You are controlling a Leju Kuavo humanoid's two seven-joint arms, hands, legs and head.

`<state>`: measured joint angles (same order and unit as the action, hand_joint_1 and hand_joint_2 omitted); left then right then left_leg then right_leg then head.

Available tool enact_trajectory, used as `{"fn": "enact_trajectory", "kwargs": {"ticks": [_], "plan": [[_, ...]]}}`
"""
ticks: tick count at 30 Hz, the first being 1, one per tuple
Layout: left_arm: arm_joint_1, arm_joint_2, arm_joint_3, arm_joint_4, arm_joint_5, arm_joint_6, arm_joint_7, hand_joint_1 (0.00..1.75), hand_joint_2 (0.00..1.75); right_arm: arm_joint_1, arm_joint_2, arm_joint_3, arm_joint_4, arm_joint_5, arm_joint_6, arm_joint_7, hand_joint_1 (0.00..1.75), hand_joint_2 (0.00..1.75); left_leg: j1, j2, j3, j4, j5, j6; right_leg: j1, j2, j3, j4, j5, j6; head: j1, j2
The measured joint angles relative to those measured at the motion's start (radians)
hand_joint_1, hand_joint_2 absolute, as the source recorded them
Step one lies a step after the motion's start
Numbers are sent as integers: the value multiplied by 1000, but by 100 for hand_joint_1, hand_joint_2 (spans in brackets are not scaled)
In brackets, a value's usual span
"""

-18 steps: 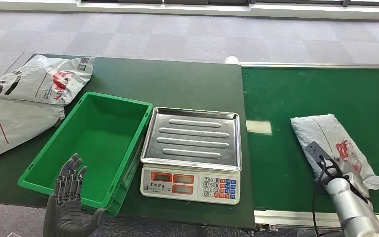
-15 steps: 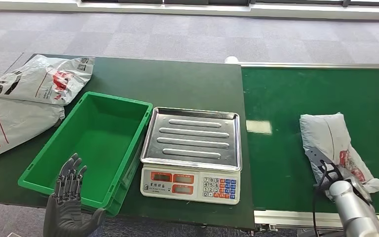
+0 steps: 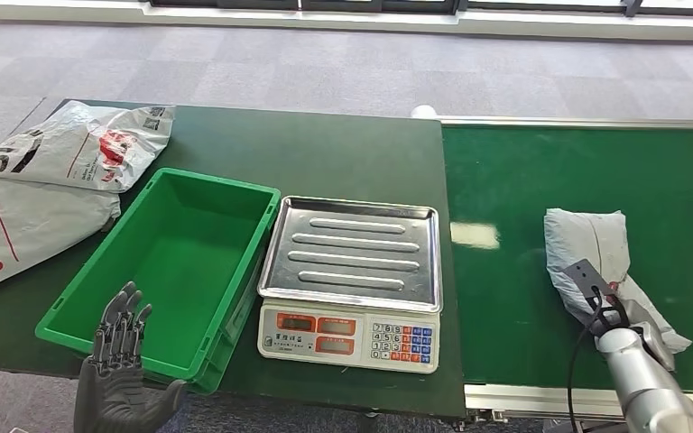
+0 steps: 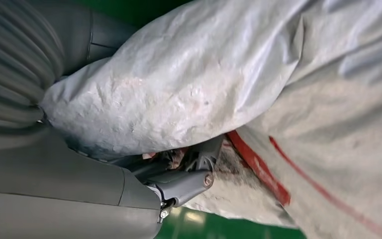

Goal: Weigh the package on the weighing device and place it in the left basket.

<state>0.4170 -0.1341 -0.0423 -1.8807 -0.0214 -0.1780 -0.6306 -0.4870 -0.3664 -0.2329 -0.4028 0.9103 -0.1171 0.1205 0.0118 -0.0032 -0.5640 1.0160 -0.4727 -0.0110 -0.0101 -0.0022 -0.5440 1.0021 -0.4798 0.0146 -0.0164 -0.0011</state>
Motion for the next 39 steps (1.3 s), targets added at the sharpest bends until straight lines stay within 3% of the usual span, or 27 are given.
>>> {"fn": "enact_trajectory", "kwargs": {"ticks": [8,12,17,21,26,29,35,39], "plan": [[3,0,0,-8,0,-2,2,0,175,-11,18,-11,-3,-17,-43,-47,175,175,0,-2,-2,0,1,-1,0,-1,-3,0,0,0,0,0],[3,-3,1,-8,-1,-9,-1,0,175,-13,25,-17,-21,-80,-95,-173,175,175,0,-2,-5,0,1,-1,0,-1,-5,1,0,0,0,0],[3,-9,5,-6,-12,-10,-28,0,175,-3,53,-23,-157,-393,-38,-412,175,175,0,-2,-6,0,2,-2,0,0,-7,2,1,0,0,0],[3,-12,10,-4,-16,5,-51,0,175,47,111,15,-408,-622,-51,-484,175,175,0,-2,-7,0,3,-3,0,0,-9,3,1,-1,0,0],[6,-12,12,-4,-20,35,-66,0,175,91,171,171,-724,-770,-137,-488,175,175,0,-1,-9,-1,4,-5,0,1,-13,4,1,-1,0,0],[14,-11,12,-4,-13,48,-69,0,175,83,179,285,-836,-789,-122,-449,175,175,0,-2,-9,-1,4,-5,0,1,-14,5,0,-2,0,0],[9,9,7,9,5,50,-69,0,175,37,193,452,-883,-712,-20,-366,175,175,0,-2,-10,-1,5,-5,0,0,-14,5,1,-3,0,0],[-21,31,-27,38,10,49,-66,0,175,12,244,563,-872,-604,32,-256,175,175,0,-2,-10,-1,6,-6,1,0,-14,5,2,-4,0,0]]}}
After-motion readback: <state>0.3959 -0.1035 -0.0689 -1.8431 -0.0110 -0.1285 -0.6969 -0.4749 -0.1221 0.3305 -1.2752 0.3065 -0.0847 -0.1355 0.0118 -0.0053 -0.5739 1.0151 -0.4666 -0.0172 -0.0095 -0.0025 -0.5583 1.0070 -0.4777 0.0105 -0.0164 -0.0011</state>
